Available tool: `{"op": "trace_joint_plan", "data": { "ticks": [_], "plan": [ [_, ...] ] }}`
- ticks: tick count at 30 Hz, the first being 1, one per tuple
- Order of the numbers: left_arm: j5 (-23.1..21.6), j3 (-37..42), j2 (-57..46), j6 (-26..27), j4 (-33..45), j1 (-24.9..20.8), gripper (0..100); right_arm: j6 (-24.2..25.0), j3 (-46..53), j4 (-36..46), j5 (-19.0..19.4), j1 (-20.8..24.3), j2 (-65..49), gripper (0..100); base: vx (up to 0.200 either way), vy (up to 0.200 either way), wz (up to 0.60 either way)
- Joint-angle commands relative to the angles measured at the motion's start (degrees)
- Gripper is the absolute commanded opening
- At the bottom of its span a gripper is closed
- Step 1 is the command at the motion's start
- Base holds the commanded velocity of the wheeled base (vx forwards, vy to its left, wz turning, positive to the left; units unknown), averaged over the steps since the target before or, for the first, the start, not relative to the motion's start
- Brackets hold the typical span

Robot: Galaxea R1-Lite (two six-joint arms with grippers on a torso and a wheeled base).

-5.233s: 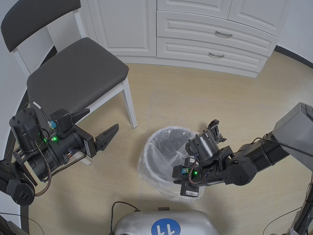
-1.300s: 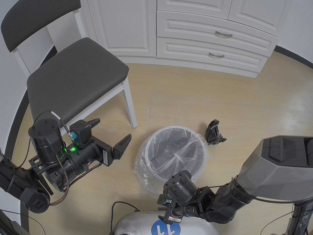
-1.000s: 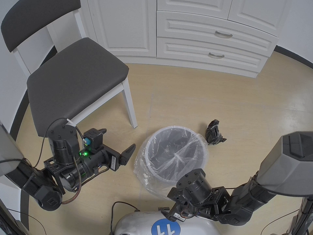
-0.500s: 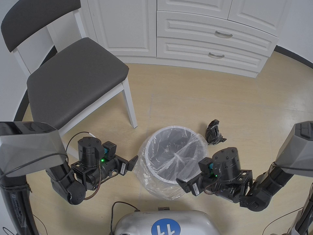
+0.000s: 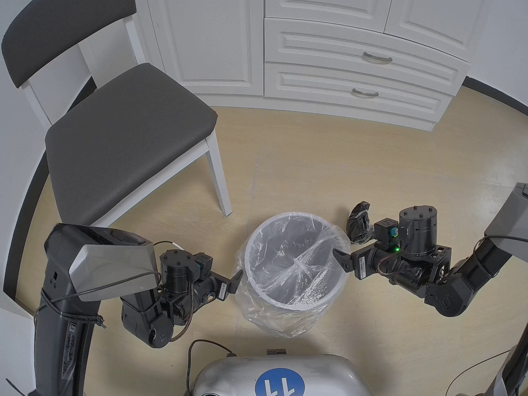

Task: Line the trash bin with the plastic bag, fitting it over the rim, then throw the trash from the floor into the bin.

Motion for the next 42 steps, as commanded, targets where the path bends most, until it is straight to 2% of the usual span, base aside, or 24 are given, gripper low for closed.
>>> {"op": "trace_joint_plan", "data": {
  "ticks": [1, 11, 17, 23, 33, 39, 42],
  "plan": [
    [0.0, -1.8, 3.9, -0.1, 0.0, 0.2, 100, 0.0, -1.2, 0.0, 0.0, -1.4, 1.9, 100, 0.0, 0.0, 0.0],
    [0.2, -3.2, 4.1, -1.4, -0.6, 0.7, 100, -0.2, -3.5, 2.5, 0.0, -4.3, 4.5, 100, 0.0, 0.0, 0.0],
    [2.1, 5.2, -10.2, -0.9, 0.8, -0.7, 100, -0.4, -3.3, 5.0, 0.7, -5.1, 3.3, 100, 0.0, 0.0, 0.0],
    [1.5, 9.4, -19.4, -0.7, 8.1, -1.1, 100, -4.8, -2.1, 5.1, 0.8, -6.2, 4.9, 100, 0.0, 0.0, 0.0],
    [1.7, 10.1, -20.8, -0.6, 8.2, -1.6, 100, -5.4, -6.2, 5.0, 0.9, -7.0, 15.8, 100, 0.0, 0.0, 0.0],
    [1.7, 10.4, -21.6, -0.6, 8.1, -1.8, 100, -4.8, -8.2, 4.0, 4.6, -6.8, 20.3, 100, 0.0, 0.0, 0.0],
    [2.1, 10.6, -21.6, -0.6, 7.9, -2.4, 100, -4.6, -8.3, 3.9, 4.6, -6.5, 21.2, 100, 0.0, 0.0, 0.0]
  ]
}}
